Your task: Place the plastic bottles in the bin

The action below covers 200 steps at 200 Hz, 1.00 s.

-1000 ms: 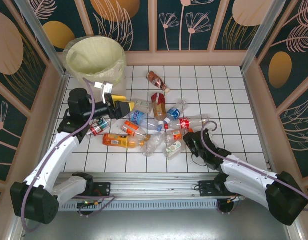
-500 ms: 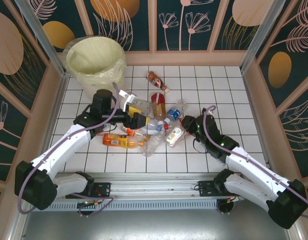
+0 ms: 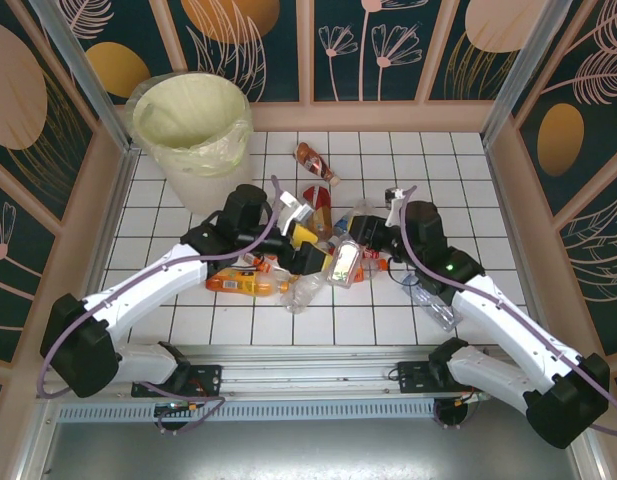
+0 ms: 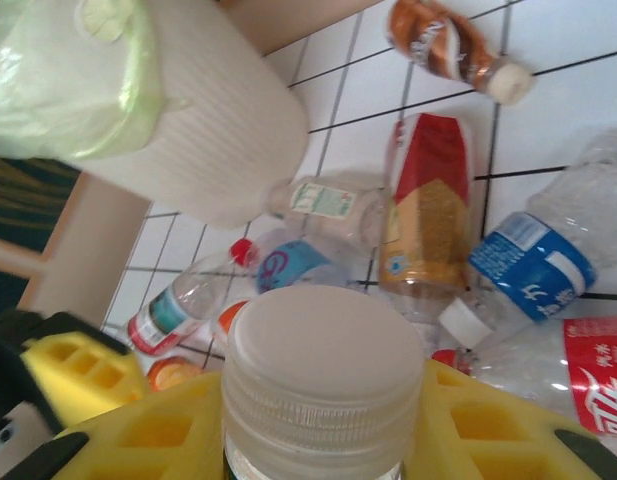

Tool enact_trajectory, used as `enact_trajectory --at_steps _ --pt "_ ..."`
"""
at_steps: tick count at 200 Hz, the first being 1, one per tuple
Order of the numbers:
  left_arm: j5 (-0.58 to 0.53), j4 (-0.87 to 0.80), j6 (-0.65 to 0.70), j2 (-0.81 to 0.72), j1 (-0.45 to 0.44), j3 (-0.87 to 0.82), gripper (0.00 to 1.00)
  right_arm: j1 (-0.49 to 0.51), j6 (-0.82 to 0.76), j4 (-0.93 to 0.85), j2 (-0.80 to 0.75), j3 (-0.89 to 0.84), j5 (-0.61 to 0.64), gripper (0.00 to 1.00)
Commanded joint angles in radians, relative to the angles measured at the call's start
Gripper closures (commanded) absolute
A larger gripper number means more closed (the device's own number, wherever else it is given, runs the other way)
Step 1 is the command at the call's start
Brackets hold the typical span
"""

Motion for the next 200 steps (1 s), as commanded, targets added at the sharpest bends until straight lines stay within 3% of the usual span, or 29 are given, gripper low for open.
enact_trajectory --at_steps 1,60,129,200 --pt "0.058 0.114 -0.059 0.031 -0.003 0.016 0.02 -0.031 -0.063 0.082 -0.004 0.046 -0.144 0.63" --pt "0.132 0.249 -0.148 0.052 -0.016 -0.022 0.05 -0.069 -0.048 0.172 -0.014 0.061 -0.310 0.64" --pt "0.139 0.274 -0.169 0.055 -0.022 -0.058 0.12 -0.133 0.029 0.298 -0.011 0.057 -0.437 0.64" --pt "0.121 0.365 -0.224 0.057 -0.023 -0.065 0.34 -0.136 0.040 0.312 -0.003 0.036 -0.434 0.64"
